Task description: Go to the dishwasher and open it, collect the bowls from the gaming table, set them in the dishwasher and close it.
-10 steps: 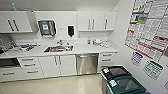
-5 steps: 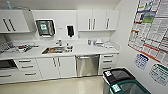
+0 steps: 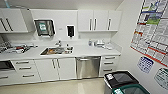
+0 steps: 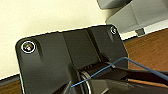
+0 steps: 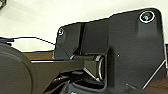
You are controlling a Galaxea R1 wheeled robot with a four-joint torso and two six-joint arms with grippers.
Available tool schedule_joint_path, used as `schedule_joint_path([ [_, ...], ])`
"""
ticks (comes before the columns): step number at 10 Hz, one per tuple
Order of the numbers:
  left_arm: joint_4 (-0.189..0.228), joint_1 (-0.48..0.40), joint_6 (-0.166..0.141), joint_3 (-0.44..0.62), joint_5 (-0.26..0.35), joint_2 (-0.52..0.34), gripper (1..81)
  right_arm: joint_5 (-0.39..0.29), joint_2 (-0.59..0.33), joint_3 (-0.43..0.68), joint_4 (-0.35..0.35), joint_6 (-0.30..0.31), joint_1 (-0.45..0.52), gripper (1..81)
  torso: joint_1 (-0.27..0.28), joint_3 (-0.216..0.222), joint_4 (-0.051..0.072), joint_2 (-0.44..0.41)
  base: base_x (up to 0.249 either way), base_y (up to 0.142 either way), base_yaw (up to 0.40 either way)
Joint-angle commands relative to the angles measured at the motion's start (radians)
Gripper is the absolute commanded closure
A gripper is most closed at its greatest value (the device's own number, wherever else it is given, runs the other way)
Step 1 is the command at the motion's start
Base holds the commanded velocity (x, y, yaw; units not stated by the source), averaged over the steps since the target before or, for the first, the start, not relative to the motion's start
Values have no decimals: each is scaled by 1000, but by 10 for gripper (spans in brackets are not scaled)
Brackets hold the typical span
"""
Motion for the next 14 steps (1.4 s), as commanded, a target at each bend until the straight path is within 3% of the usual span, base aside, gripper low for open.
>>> schedule_joint_path([
  [1, 10, -49, 0, 15, 48, -17, 10, -45, -16, 20, -2, 0, 42, 10, 0, 0, 0, 0, 138, 0, 0],
  [14, 9, -49, 0, 15, 36, -20, 10, -48, -16, 18, -3, -2, 46, 10, 0, 0, 0, 0, 122, 0, 0],
])
